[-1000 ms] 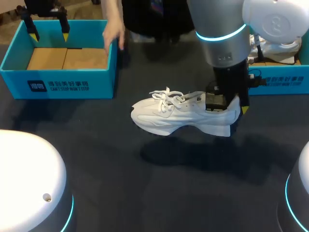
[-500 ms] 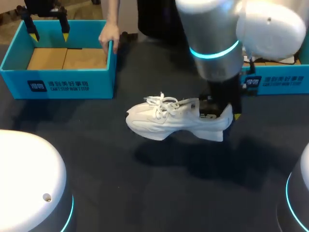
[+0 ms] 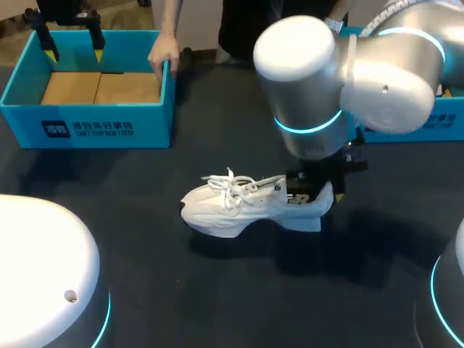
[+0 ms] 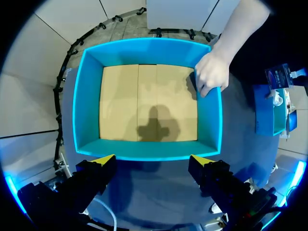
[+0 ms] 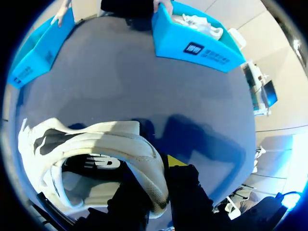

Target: Take the shoe out of the shoebox, open the shoe tongue, remove and reinsert the insole, then place the shoe into the shoebox

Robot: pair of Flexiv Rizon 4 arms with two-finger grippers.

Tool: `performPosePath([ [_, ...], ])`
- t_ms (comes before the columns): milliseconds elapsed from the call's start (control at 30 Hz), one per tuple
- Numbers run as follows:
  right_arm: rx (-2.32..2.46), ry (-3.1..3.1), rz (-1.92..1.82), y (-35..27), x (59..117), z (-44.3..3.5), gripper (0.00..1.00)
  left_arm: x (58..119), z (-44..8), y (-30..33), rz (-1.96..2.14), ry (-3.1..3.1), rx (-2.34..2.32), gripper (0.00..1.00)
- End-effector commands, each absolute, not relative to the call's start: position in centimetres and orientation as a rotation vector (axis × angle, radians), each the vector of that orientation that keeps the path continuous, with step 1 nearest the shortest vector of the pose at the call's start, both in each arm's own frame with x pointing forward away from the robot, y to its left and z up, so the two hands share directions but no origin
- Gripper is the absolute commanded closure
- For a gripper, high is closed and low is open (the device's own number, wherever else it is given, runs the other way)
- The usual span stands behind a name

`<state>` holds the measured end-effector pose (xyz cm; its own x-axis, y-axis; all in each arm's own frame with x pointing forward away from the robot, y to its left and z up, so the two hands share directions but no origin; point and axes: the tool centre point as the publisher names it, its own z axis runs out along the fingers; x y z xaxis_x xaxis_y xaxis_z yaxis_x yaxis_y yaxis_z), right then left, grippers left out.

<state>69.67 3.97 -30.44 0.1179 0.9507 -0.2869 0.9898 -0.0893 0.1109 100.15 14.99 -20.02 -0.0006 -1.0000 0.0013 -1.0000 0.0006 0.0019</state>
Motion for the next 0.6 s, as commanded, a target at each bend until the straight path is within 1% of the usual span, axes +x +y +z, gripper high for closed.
performPosePath([
  [33,2.127,1.934,-0.185,3.8,70.8,-34.2,1.0,100.1,-20.0,15.0,-0.001,-2.221,2.22,0.0],
  [333,2.061,1.984,-0.199,4.1,71.4,-38.5,1.0,100.1,-20.0,15.0,-0.001,-2.221,2.22,0.0],
  [600,2.101,1.953,-0.183,4.2,71.9,-40.5,1.0,100.1,-20.0,15.0,-0.001,-2.221,2.22,0.0],
])
